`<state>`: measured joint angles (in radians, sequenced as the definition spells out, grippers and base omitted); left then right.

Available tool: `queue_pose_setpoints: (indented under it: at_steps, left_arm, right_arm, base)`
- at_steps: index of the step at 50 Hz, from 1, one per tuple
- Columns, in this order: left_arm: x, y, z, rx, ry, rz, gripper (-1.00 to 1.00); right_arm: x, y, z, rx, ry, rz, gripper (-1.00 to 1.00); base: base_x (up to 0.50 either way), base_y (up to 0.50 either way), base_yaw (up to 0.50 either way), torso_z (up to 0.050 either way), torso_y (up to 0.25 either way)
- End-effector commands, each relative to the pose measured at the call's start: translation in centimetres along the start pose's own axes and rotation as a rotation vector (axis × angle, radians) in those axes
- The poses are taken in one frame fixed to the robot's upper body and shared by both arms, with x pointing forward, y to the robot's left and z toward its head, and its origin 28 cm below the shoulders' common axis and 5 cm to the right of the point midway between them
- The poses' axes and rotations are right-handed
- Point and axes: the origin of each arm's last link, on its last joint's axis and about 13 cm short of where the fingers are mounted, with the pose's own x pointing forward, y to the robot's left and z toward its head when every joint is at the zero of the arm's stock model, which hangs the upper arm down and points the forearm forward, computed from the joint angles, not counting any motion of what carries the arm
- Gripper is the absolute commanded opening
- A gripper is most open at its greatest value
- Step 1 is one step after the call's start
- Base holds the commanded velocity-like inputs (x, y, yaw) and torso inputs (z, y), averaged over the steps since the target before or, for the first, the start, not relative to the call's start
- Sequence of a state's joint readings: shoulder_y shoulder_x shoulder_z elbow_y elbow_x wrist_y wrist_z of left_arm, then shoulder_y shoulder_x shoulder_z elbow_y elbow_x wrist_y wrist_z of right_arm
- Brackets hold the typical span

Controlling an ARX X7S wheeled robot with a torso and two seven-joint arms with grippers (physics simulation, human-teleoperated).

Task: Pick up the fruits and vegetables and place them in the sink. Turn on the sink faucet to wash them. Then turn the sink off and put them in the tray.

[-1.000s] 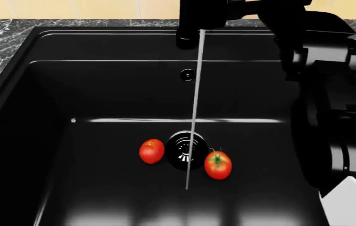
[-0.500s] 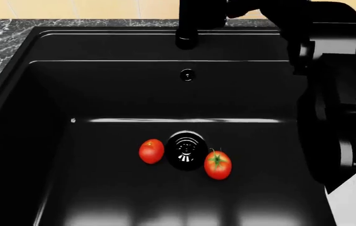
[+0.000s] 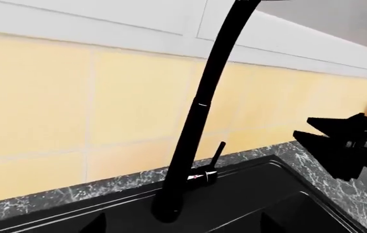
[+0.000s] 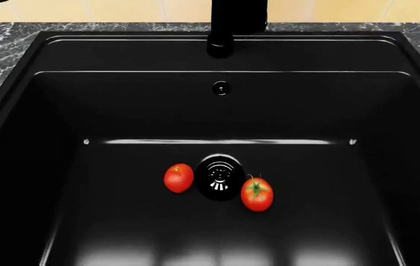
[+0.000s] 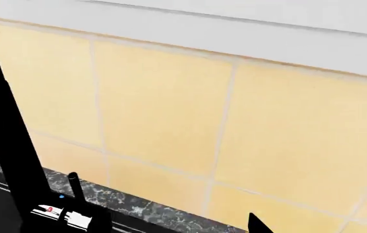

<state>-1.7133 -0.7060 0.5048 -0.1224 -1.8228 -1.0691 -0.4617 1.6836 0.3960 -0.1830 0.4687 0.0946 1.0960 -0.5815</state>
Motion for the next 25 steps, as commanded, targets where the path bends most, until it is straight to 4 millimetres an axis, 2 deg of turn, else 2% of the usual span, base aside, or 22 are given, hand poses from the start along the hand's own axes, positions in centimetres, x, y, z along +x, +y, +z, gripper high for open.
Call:
queue_pose_setpoints:
  at_steps: [1, 5, 14, 25]
  left_arm:
    - [1.8, 1.2, -1.6, 0.119, 0.179, -0.076, 1.0]
    - [2.5, 1.7, -1.3, 0.177, 0.233, -0.106, 1.0]
    - [3.5, 2.6, -2.5, 0.33, 0.381, -0.183, 1.0]
    - [4.6, 3.3, -3.6, 0.42, 0.469, -0.187, 1.0]
  right_arm:
    - [-8.3, 0.1, -0.6, -0.103, 0.32, -0.173, 1.0]
    - [-9.5, 3.1, -0.6, -0.058, 0.395, 0.293, 1.0]
    - [-12.0, 3.7, -0.9, -0.128, 0.578, 0.47, 1.0]
    - [-11.1, 4.1, -2.0, -0.18, 0.662, 0.557, 1.0]
  base:
    - [0.0, 0.0, 0.0, 0.0, 0.0]
    - [0.0, 0.0, 0.0, 0.0, 0.0]
    - [0.0, 0.0, 0.0, 0.0, 0.0]
    - [0.0, 0.0, 0.0, 0.0, 0.0]
